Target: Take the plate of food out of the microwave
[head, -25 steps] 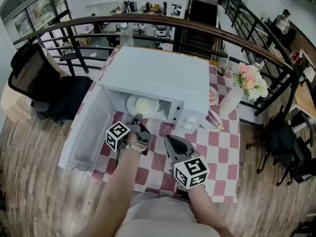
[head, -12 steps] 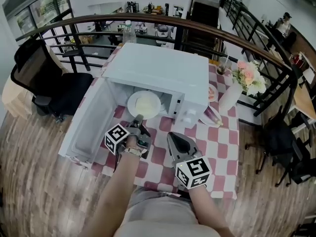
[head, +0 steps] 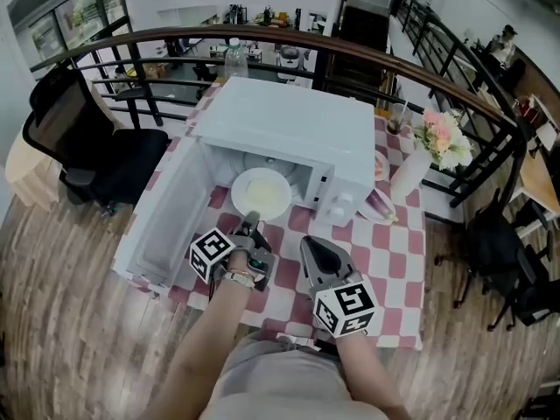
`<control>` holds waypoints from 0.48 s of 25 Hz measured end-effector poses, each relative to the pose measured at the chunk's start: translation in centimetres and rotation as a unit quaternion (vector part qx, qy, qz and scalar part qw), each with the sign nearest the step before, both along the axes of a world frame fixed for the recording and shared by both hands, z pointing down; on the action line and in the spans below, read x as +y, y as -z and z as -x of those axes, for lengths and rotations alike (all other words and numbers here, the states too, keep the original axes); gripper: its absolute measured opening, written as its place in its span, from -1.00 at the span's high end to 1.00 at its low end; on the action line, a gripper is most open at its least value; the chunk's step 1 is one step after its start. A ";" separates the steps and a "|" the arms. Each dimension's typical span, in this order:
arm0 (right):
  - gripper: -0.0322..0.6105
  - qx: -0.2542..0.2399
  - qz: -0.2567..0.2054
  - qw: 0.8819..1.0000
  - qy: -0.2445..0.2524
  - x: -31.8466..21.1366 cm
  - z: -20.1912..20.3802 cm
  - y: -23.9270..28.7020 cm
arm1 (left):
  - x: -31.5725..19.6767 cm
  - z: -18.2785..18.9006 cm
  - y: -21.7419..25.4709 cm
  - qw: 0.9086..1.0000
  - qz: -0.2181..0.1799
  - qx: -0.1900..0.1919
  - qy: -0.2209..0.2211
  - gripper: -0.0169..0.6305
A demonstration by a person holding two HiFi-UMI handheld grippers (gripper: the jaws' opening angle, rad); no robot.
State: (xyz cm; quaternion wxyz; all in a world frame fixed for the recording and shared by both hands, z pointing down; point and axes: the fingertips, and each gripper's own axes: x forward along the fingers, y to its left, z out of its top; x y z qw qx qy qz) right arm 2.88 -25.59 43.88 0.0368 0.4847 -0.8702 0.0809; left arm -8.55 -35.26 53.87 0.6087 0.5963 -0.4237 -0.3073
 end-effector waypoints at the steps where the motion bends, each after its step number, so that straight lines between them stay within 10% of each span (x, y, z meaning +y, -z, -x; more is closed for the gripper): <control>1: 0.83 -0.001 0.001 1.000 -0.002 0.1 0.1 0.0 | 0.2 0.0 0.2 1.000 -0.001 -0.003 -0.003 0.90; 12: 0.83 -0.009 0.003 1.000 -0.017 0.3 1.0 1.0 | 3.2 -0.5 4.1 0.998 -0.030 -0.018 -0.046 0.90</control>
